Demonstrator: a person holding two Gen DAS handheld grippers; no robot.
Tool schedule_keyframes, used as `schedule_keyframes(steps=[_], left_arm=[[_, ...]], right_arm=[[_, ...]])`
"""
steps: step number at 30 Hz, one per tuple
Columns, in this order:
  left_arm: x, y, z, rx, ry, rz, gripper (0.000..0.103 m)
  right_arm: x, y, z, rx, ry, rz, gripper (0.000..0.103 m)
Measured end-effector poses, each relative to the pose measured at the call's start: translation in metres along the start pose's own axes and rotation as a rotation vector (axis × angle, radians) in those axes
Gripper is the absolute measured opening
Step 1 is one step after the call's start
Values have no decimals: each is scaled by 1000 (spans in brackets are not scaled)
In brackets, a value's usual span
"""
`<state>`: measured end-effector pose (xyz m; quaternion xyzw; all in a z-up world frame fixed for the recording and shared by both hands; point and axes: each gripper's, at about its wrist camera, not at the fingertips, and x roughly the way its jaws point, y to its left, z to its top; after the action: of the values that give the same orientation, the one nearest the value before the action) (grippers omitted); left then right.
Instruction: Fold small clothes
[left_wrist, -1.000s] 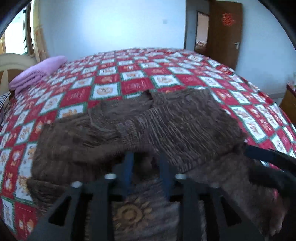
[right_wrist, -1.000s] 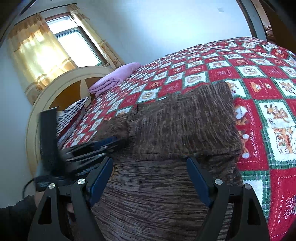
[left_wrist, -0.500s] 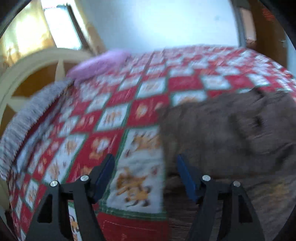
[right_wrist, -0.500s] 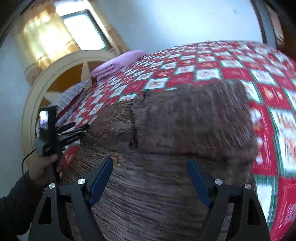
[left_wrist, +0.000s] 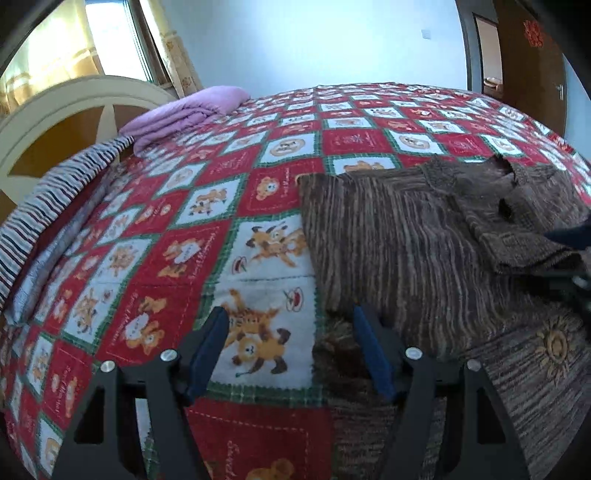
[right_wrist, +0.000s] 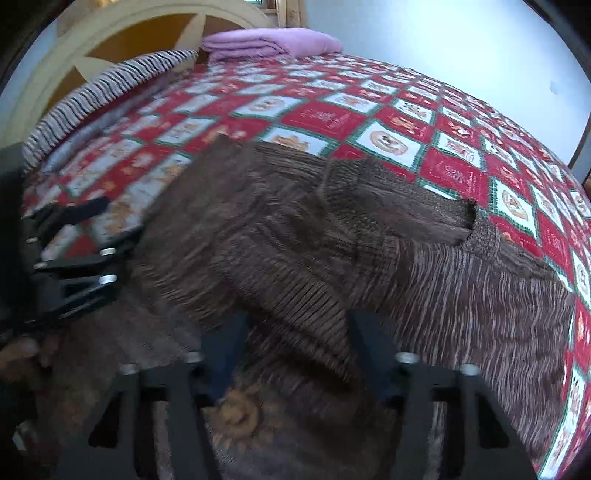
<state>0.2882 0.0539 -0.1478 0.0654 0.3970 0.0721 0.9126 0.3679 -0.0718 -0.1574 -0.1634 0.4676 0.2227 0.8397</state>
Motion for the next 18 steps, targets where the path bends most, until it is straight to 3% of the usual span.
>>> schedule_keyframes(steps=[2,5,8,11,15,18], left_arm=[[1,4,-1,-24,7,-27,73],[1,6,-3,-45,7,-44,76],[2,7,-4,-60,10,-51,77],[2,7,-4,-61,8,-51,77],[2,6,-4,-49,2,-33,77],[1,4,-4,-38,-3,-19,77]], right_arm=[[1,-20,4,79,-16,-15,41],[-11,-71,2,294,-85,1,40],[-14,-107,-11,419,-87,4,41],[-22,-110,-22,434,-87,31,41],[-38,-90,-33,429,-104,193,41],[-35,-68,-38,385,-61,255,41]])
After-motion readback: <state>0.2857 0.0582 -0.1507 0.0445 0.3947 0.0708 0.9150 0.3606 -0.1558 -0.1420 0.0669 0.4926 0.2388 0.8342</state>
